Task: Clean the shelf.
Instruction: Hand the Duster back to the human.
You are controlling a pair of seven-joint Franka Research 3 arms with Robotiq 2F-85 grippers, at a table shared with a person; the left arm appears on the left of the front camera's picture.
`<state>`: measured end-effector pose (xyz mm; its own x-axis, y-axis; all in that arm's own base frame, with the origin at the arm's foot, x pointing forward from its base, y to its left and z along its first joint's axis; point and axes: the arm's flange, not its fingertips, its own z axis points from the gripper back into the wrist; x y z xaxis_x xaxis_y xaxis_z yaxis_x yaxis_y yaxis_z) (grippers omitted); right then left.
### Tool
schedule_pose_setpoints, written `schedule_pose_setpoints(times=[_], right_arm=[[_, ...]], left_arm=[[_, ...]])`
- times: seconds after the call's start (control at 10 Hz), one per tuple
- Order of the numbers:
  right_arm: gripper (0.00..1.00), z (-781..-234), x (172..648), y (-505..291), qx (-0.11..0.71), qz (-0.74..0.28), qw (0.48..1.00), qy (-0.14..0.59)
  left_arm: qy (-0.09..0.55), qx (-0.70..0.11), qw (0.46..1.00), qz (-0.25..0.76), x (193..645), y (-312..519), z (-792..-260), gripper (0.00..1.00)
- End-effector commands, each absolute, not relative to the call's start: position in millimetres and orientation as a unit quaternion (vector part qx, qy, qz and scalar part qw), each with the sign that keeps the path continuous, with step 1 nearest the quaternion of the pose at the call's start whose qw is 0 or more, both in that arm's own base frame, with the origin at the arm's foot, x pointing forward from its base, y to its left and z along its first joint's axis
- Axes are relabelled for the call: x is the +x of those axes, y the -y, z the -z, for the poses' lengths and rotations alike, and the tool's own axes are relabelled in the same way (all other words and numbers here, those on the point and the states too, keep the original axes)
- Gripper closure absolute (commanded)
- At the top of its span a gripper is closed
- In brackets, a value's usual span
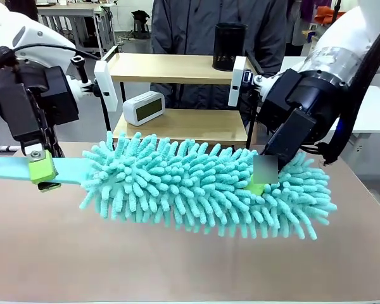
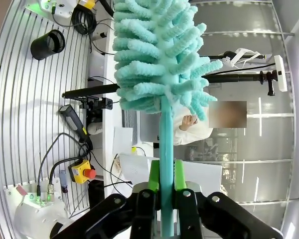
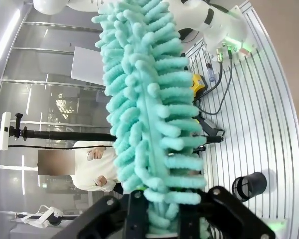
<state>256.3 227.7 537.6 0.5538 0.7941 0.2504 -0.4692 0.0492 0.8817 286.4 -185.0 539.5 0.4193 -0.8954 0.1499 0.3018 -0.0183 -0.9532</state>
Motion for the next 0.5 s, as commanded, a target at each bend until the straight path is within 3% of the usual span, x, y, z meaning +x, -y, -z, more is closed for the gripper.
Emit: schedule_pose_setpoints(times=[0.0,0.1,0.2,0.3,0.4], right_arm=[[1.00,-537.3,260.0,-225.3,0.523,-0.465,0.696,-0.159],[1.00,-537.5,260.2,-225.3,0.521,-0.467,0.697,-0.162],[1.00,-537.8,260.5,-225.5,0.520,-0.467,0.697,-0.162],[1.00,-537.8,260.9,-225.3,0.519,-0.468,0.696,-0.162],[1.00,-537.6,261.4,-225.6,0.521,-0.468,0.695,-0.162]], left_arm=[[-0.264,-0.562,0.633,0.462,287.7,184.4,-544.9,0.67],[-0.265,-0.559,0.633,0.465,287.7,184.3,-545.0,0.31],[-0.262,-0.563,0.632,0.463,287.7,183.7,-546.4,0.10],[-0.259,-0.563,0.633,0.464,288.1,183.0,-548.0,0.00],[-0.251,-0.566,0.636,0.461,289.7,179.3,-549.7,0.00]])
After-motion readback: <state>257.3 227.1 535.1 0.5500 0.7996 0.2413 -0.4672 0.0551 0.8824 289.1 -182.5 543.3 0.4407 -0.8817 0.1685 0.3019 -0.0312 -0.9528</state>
